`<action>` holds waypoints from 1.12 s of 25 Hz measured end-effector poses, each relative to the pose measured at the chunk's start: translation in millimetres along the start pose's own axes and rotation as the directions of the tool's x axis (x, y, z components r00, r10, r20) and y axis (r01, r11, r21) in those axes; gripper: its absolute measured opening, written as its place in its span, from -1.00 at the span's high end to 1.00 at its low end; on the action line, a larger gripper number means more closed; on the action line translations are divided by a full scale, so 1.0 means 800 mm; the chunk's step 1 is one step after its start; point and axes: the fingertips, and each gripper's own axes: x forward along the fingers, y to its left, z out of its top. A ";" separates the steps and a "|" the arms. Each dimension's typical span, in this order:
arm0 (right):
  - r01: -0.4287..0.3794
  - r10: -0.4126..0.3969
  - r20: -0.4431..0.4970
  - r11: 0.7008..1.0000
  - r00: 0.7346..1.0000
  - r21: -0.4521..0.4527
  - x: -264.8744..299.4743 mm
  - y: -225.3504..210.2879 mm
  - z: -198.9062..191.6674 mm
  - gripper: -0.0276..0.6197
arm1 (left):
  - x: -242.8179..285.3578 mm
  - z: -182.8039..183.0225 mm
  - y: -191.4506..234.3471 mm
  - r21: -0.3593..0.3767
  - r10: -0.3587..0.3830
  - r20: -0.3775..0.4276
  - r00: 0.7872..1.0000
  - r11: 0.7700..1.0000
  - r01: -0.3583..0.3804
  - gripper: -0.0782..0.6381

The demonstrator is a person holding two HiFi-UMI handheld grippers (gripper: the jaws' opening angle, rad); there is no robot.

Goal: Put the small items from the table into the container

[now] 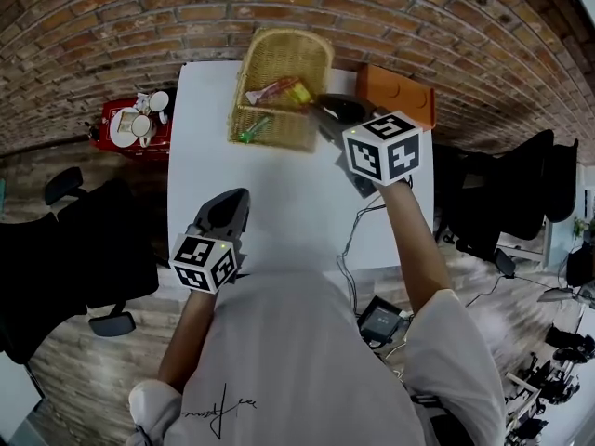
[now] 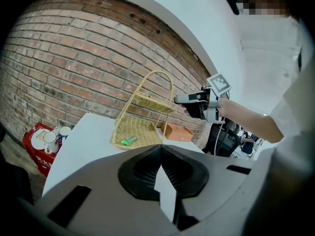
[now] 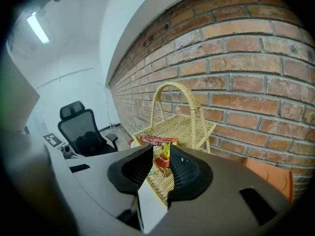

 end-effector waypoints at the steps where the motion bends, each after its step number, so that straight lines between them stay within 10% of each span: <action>1: 0.001 -0.001 0.003 1.000 1.000 -0.002 -0.004 0.000 0.000 0.58 | 0.000 0.000 0.000 0.002 -0.001 -0.002 1.000 1.000 0.001 0.76; 28: -0.020 0.010 0.108 0.996 0.994 0.087 -0.107 0.048 -0.049 0.84 | 0.003 0.033 -0.037 0.078 -0.009 0.072 0.997 0.997 0.004 0.76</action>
